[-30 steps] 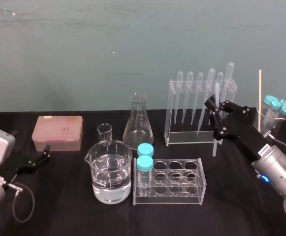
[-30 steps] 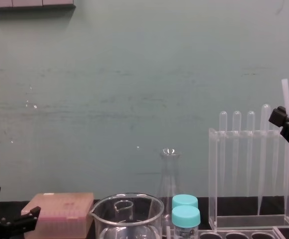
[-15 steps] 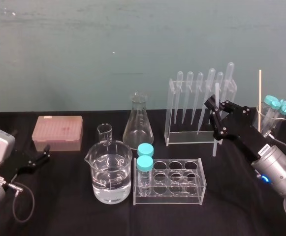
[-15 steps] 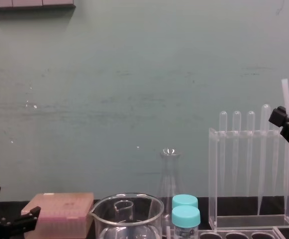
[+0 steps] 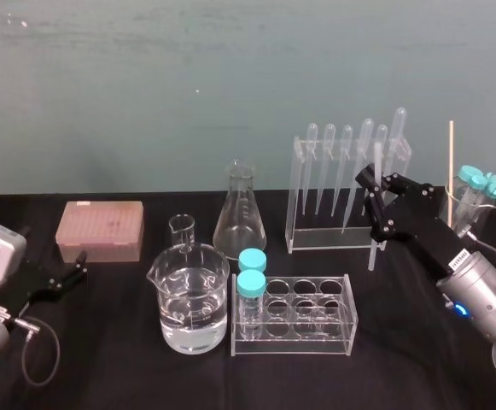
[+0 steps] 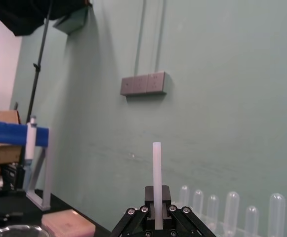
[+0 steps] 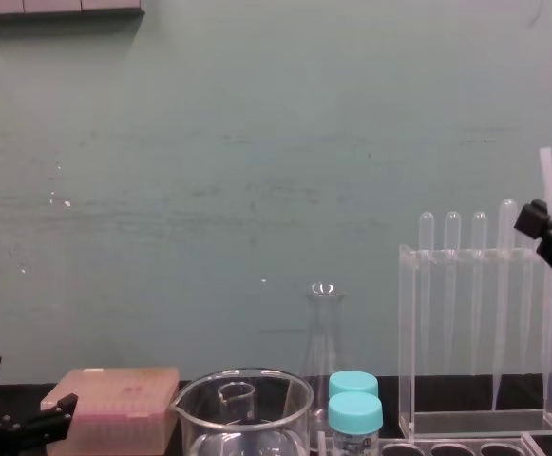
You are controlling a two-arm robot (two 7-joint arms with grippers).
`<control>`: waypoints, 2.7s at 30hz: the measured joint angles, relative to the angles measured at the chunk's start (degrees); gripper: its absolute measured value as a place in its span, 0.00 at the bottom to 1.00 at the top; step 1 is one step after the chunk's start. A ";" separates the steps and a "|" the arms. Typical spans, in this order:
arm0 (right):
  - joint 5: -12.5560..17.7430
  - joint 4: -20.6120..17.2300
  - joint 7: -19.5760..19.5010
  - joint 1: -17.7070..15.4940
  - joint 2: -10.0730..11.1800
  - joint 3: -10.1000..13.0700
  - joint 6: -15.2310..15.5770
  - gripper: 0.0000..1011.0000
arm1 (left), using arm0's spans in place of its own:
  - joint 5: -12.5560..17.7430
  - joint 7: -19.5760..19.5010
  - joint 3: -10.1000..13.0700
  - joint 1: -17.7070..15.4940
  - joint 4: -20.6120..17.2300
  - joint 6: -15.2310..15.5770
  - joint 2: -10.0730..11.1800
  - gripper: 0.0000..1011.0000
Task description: Pick up the stirring rod with one hand, then place it down.
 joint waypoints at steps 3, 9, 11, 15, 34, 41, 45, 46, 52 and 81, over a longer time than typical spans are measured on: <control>1.65 -0.91 2.06 -0.35 -0.18 0.29 0.14 0.07 | 0.00 0.00 0.00 0.00 0.00 0.00 0.00 0.99; 3.66 -2.22 6.53 -0.82 -0.38 -0.07 0.78 0.07 | 0.00 0.00 0.00 0.00 0.00 0.00 0.00 0.99; 3.74 -2.30 7.80 -0.83 -0.49 -0.38 0.95 0.07 | 0.00 0.00 0.00 0.00 0.00 0.00 0.00 0.99; 3.54 -1.73 9.13 -0.48 -0.78 -0.74 1.04 0.07 | 0.00 0.00 0.00 0.00 0.00 0.00 0.00 0.99; 2.93 9.83 15.24 5.88 -3.81 -3.01 -0.35 0.07 | 0.00 0.00 0.00 0.00 0.00 0.00 0.00 0.99; 2.93 14.34 17.48 8.19 -4.67 -4.34 0.43 0.07 | 0.00 0.00 0.00 0.00 0.00 0.00 0.00 0.99; 2.44 15.86 17.95 8.99 -4.84 -5.20 1.32 0.07 | 0.00 0.00 0.00 0.00 0.00 0.00 0.00 0.99; 2.07 16.22 17.95 9.18 -4.82 -5.49 1.68 0.07 | 0.00 0.00 0.00 0.00 0.00 0.00 0.00 0.99; 0.36 16.79 16.87 9.56 -4.57 -6.32 2.66 0.07 | 0.00 0.00 0.00 0.00 0.00 0.00 0.00 0.99; -1.16 16.70 14.97 9.52 -4.34 -6.63 3.11 0.32 | 0.00 0.00 0.00 0.00 0.00 0.00 0.00 0.99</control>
